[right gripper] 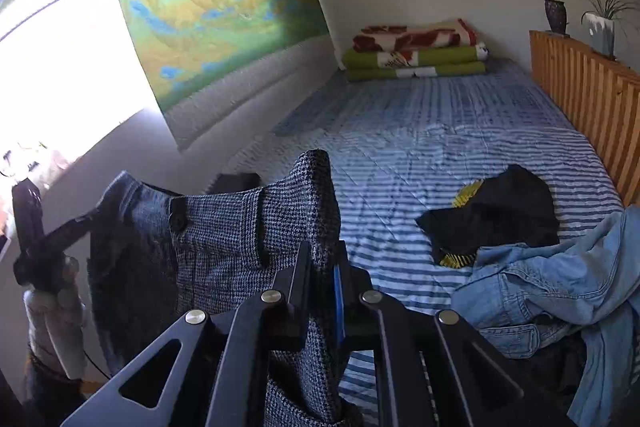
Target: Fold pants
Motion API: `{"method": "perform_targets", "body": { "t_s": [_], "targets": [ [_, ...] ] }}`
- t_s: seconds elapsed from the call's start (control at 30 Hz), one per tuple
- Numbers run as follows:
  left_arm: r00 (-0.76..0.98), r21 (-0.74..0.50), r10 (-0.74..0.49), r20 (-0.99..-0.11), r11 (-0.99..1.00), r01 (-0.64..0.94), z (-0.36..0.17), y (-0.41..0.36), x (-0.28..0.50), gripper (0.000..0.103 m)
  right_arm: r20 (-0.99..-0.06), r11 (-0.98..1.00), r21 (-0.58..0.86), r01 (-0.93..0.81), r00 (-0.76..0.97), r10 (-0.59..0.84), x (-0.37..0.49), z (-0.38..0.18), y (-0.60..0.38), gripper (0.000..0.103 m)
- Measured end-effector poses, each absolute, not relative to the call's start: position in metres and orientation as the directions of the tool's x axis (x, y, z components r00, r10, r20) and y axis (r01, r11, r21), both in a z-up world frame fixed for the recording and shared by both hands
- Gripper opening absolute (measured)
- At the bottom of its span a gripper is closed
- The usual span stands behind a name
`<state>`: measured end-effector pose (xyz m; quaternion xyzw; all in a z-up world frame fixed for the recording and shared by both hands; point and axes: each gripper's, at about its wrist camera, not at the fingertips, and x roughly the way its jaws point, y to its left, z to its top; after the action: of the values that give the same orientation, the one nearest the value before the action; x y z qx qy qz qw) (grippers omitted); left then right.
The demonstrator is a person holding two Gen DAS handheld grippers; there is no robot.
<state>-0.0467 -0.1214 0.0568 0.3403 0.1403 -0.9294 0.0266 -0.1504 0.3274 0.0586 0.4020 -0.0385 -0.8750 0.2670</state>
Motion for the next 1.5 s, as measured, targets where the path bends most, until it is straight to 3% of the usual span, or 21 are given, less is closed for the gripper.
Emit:
{"method": "perform_targets", "body": {
  "t_s": [0.03,0.23,0.3,0.4,0.47,0.53,0.6,0.63,0.67,0.77,0.87,1.03,1.1,1.17,1.33,1.5],
  "targets": [
    [-0.737,-0.251,0.051,-0.674,-0.954,0.163,0.036,-0.126,-0.060,0.049,-0.721,-0.875,0.283,0.392,-0.514,-0.464,-0.168,0.034,0.331,0.024],
    [-0.572,-0.279,0.107,-0.813,-0.934,0.222,-0.075,-0.155,-0.130,0.049,-0.814,-0.903,0.349,0.249,-0.396,-0.424,-0.235,-0.072,0.366,0.026],
    [-0.533,-0.269,0.104,-0.839,-0.932,0.241,-0.102,-0.159,-0.148,0.051,-0.818,-0.891,0.402,0.211,-0.354,-0.453,-0.245,-0.091,0.374,0.028],
    [-0.503,-0.304,0.144,-0.852,-0.919,0.251,-0.132,-0.170,-0.176,0.067,-0.804,-0.866,0.466,0.183,-0.322,-0.501,-0.251,-0.102,0.376,0.034],
    [-0.465,-0.322,0.183,-0.866,-0.916,0.240,-0.149,-0.168,-0.192,0.069,-0.802,-0.862,0.471,0.186,-0.315,-0.507,-0.255,-0.105,0.372,0.043],
    [-0.428,-0.304,0.192,-0.883,-0.929,0.209,-0.161,-0.157,-0.202,0.068,-0.800,-0.855,0.480,0.196,-0.302,-0.518,-0.262,-0.110,0.366,0.043],
    [-0.421,-0.289,0.188,-0.888,-0.938,0.190,-0.170,-0.149,-0.205,0.067,-0.792,-0.840,0.499,0.214,-0.282,-0.542,-0.265,-0.113,0.359,0.043],
    [-0.419,-0.288,0.192,-0.888,-0.941,0.179,-0.174,-0.146,-0.206,0.062,-0.794,-0.838,0.497,0.227,-0.271,-0.544,-0.267,-0.115,0.354,0.044],
    [-0.417,-0.281,0.190,-0.889,-0.944,0.170,-0.179,-0.143,-0.208,0.043,-0.799,-0.839,0.489,0.239,-0.264,-0.540,-0.270,-0.118,0.349,0.046],
    [-0.416,-0.264,0.175,-0.892,-0.950,0.167,-0.178,-0.136,-0.208,0.024,-0.801,-0.835,0.505,0.218,-0.241,-0.547,-0.280,-0.131,0.344,0.048],
    [-0.439,-0.300,0.199,-0.876,-0.938,0.173,-0.173,-0.143,-0.204,0.014,-0.784,-0.816,0.550,0.180,-0.226,-0.578,-0.289,-0.141,0.345,0.048],
    [-0.461,-0.389,0.252,-0.851,-0.892,0.229,-0.167,-0.166,-0.199,0.012,-0.789,-0.818,0.536,0.208,-0.222,-0.573,-0.291,-0.141,0.330,0.044],
    [-0.475,-0.386,0.248,-0.844,-0.897,0.217,-0.161,-0.164,-0.195,0.012,-0.798,-0.828,0.512,0.229,-0.229,-0.557,-0.289,-0.136,0.319,0.016],
    [-0.504,-0.389,0.249,-0.827,-0.901,0.194,-0.148,-0.161,-0.187,0.011,-0.802,-0.842,0.482,0.243,-0.265,-0.536,-0.282,-0.125,0.314,0.012],
    [-0.607,-0.418,0.273,-0.746,-0.902,0.108,-0.074,-0.161,-0.141,0.011,-0.728,-0.826,0.494,0.272,-0.389,-0.564,-0.248,-0.061,0.328,0.010],
    [-0.753,-0.412,0.277,-0.596,-0.911,-0.009,0.029,-0.162,-0.056,0.011,-0.569,-0.783,0.481,0.395,-0.539,-0.622,-0.165,0.041,0.356,0.010]
  ]
}}
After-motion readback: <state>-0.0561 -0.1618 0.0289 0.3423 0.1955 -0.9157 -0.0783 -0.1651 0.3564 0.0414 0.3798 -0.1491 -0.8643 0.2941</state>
